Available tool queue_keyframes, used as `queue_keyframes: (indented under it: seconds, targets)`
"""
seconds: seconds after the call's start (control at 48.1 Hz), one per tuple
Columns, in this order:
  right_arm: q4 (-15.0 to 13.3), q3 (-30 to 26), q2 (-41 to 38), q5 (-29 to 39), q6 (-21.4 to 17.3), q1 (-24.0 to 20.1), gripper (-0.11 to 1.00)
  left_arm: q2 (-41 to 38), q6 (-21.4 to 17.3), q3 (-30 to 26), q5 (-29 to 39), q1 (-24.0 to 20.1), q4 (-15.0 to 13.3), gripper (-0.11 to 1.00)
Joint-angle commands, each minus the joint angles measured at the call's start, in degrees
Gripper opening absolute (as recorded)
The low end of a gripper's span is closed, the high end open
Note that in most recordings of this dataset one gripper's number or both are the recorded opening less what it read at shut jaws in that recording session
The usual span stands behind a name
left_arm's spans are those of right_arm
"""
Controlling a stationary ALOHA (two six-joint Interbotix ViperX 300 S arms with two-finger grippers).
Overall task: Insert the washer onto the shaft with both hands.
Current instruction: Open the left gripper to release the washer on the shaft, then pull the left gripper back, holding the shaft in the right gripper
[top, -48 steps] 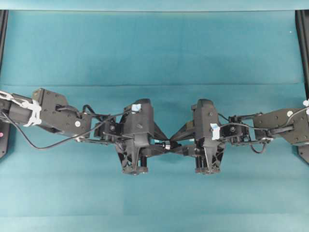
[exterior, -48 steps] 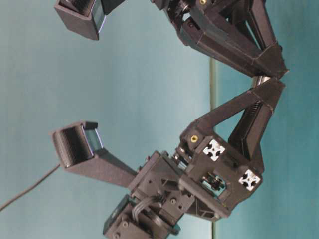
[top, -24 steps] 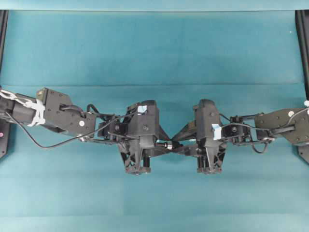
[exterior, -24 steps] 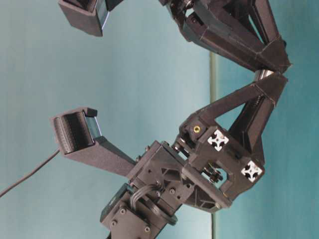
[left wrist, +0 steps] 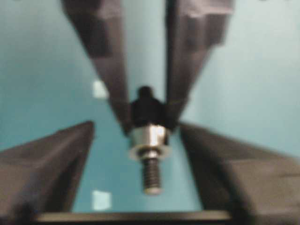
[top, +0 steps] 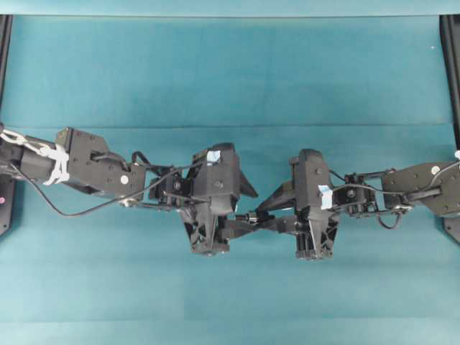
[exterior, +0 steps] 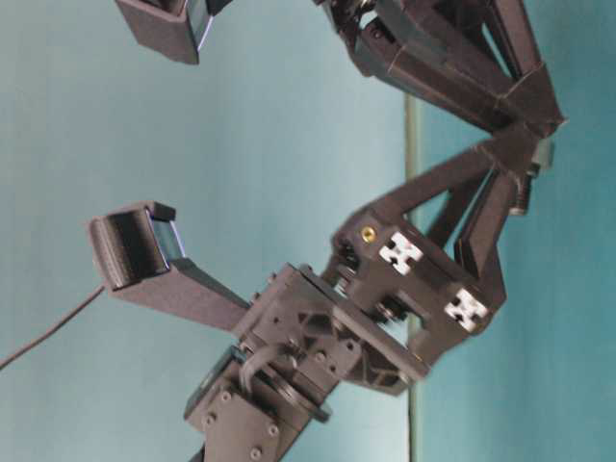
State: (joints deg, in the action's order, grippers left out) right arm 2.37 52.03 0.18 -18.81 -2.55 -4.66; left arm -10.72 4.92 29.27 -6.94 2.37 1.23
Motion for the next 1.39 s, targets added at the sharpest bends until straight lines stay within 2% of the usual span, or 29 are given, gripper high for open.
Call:
queue_keyframes:
  seconds: [0.0, 0.125, 0.374, 0.727, 0.914, 1.101, 1.371]
  targets:
    - [-0.2, -0.1, 1.1, -0.7, -0.4, -0.2, 0.00, 1.0, -0.1, -0.8, -0.4, 0.2, 0.3, 0.87]
    - [0.1, 0.6, 1.6, -0.7, -0.4, -0.2, 0.00, 1.4, -0.1, -0.6, -0.2, 0.4, 0.3, 0.83]
    - [0.2, 2.0, 2.2, -2.1, -0.4, -0.2, 0.00, 5.8, 0.3, 0.3, 1.1, 0.6, 0.3, 0.83]
    - [0.5, 4.0, 3.3, -9.8, -0.7, -0.1, 0.00, 15.9, 0.4, 8.3, 5.4, 0.6, 0.3, 0.82]
    - [1.1, 6.2, 4.4, -17.2, -3.3, 0.1, 0.00, 19.8, 0.5, 12.2, 5.4, 0.5, 0.1, 0.82]
    - [1.1, 7.2, 4.9, -21.1, -5.6, 0.1, 0.00, 20.6, 0.8, 12.9, 5.4, 0.5, 0.3, 0.82]
    - [1.1, 7.0, 4.8, -20.8, -5.9, 0.0, 0.00, 20.6, 0.8, 13.0, 5.4, 0.5, 0.3, 0.82]
